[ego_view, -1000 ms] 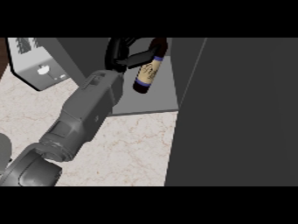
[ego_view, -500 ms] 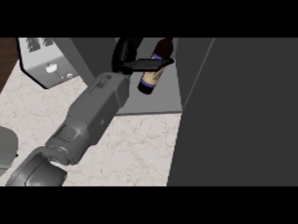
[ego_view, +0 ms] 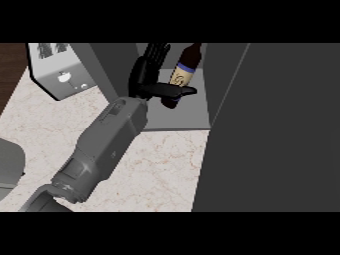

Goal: Pick up the wine, place it into the cabinet and close the cabinet

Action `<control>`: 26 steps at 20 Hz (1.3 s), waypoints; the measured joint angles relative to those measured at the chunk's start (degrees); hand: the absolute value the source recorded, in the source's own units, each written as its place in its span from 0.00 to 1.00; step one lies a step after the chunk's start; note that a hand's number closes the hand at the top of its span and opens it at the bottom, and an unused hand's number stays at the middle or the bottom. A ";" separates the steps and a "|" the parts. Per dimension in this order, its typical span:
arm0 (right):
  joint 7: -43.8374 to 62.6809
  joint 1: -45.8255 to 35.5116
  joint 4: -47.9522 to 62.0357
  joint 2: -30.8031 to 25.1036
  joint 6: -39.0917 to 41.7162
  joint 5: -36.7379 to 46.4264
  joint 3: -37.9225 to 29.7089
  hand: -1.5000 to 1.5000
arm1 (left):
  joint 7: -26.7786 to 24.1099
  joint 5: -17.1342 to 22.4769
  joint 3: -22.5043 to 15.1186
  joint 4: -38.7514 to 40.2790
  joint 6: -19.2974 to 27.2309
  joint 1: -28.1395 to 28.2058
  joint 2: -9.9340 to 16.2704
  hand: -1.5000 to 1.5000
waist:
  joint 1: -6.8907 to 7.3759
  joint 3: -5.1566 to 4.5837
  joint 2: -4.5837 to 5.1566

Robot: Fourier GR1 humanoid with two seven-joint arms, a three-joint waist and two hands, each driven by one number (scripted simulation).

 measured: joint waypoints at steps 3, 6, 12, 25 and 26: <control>0.46 0.18 -0.16 -0.40 -0.49 0.05 -0.32 0.00 | 1.36 1.21 -2.21 -4.61 -0.81 3.26 -0.01 0.00 | 0.59 -0.02 -0.18; 0.50 0.06 -0.01 -0.16 -0.95 0.09 -0.51 0.00 | 2.29 1.83 -4.77 -10.26 -1.01 8.37 -0.03 0.00 | 1.37 -0.01 -0.27; 0.95 -0.38 0.06 -0.01 -1.83 0.23 -0.39 0.00 | 4.66 1.75 -9.55 -22.98 1.58 19.88 0.01 0.00 | 2.40 0.00 -0.40; 1.06 -0.49 -0.13 -2.36 -1.28 0.36 -2.65 0.00 | 9.11 1.05 -15.74 -50.97 3.61 44.11 5.66 0.00 | 1.88 0.02 0.15; 1.24 -0.43 -0.18 -3.07 -0.63 0.31 -3.07 0.00 | 9.23 1.44 -15.65 -52.40 3.23 45.50 6.17 0.00 | 1.77 0.02 0.18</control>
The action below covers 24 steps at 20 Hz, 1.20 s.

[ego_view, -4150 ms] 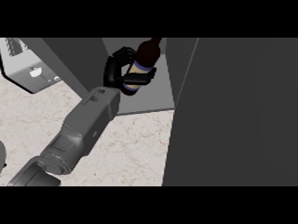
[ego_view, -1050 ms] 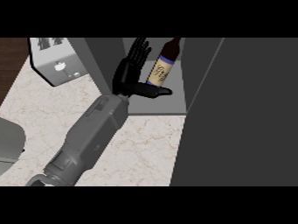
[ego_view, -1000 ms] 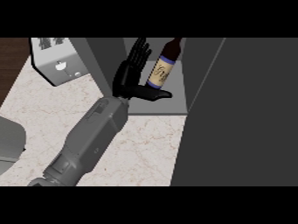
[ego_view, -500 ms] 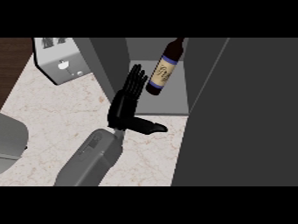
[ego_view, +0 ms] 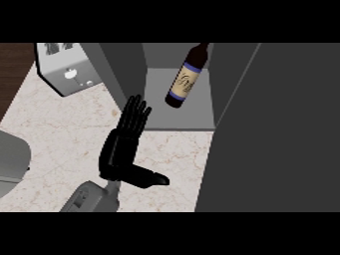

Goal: Pick up the wine, place it into the cabinet and close the cabinet

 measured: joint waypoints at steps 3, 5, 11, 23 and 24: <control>0.16 -0.62 0.01 -1.11 1.80 -0.07 0.23 0.00 | -0.38 0.66 0.35 -3.01 -1.58 3.43 1.42 0.00 | -0.23 0.00 0.12; 0.44 -1.09 0.02 -1.84 3.02 -0.14 0.46 0.00 | -0.64 1.51 1.45 -4.63 -3.28 5.57 3.35 0.00 | -0.27 -0.02 0.18; -1.80 0.37 0.29 -4.52 8.75 -0.51 3.81 1.00 | -2.58 2.30 4.27 -8.12 -6.42 10.56 7.82 0.00 | -0.49 -0.01 0.16; -1.20 -1.63 0.50 -7.86 15.95 -0.52 11.00 1.00 | -3.06 5.68 13.05 -12.73 -11.94 16.22 16.72 0.00 | -0.28 -0.10 0.22; -0.74 -1.99 0.54 -7.59 15.71 -0.44 11.47 1.00 | -2.65 6.46 14.09 -12.77 -12.68 16.18 17.58 0.00 | -0.31 -0.11 0.23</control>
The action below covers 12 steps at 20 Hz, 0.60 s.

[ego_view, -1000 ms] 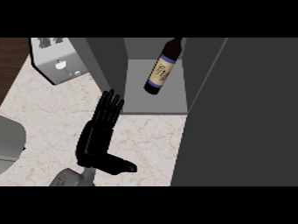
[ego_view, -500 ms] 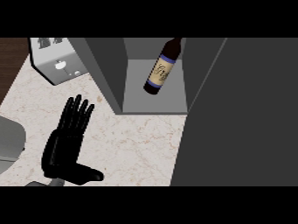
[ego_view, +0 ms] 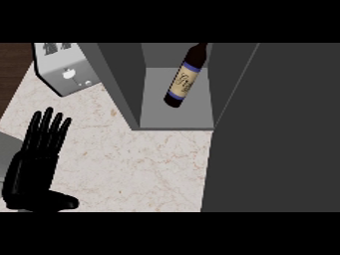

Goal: Pick up the wine, place it into the cabinet and close the cabinet

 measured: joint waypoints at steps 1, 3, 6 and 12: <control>0.38 -0.46 0.06 0.21 -0.08 0.08 0.26 1.00 | 0.41 0.60 0.91 0.03 -0.70 0.23 0.86 0.00 | 0.03 0.00 0.03; 1.41 -1.40 0.07 0.48 -0.13 0.17 0.68 1.00 | 0.47 1.67 2.31 -0.22 -2.44 1.36 2.20 0.00 | 0.26 -0.01 0.08; 2.87 -2.91 0.09 0.75 0.10 0.33 1.27 1.00 | 0.40 2.83 4.37 0.18 -4.28 1.91 3.54 0.00 | 0.31 -0.04 0.11; 5.82 -6.74 0.19 1.37 1.74 0.30 0.76 1.00 | 2.19 5.43 7.32 -0.10 -7.61 2.66 6.57 0.00 | 1.03 -0.08 0.19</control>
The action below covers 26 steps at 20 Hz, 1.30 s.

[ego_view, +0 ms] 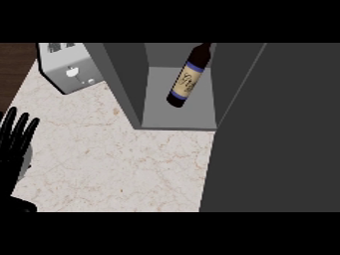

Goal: Pick up the wine, place it into the cabinet and close the cabinet

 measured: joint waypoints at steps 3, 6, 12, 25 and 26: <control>1.36 -2.00 0.16 1.30 0.46 -0.06 -0.08 1.00 | 0.46 0.44 0.42 0.21 -0.64 -0.26 0.30 0.00 | 0.22 -0.06 0.04; 2.89 -4.54 0.47 3.24 0.70 -0.20 -1.14 1.00 | 0.61 0.80 0.98 0.72 -1.96 -0.37 0.89 0.00 | 0.79 -0.14 0.15; 8.65 -12.33 1.87 8.80 0.12 -0.62 -3.54 1.00 | 1.42 1.13 1.52 1.01 -2.58 -1.24 1.41 0.00 | 1.94 -0.23 0.42; 27.17 -46.60 20.75 35.05 -9.42 -2.51 0.75 1.00 | 1.86 2.60 4.55 4.20 -6.01 -1.74 2.92 0.00 | 1.90 -0.09 0.23; 27.58 -49.98 23.55 36.14 -10.65 -3.22 0.36 1.00 | 1.93 2.77 4.96 4.81 -6.16 -2.13 2.92 0.00 | 1.71 -0.05 0.25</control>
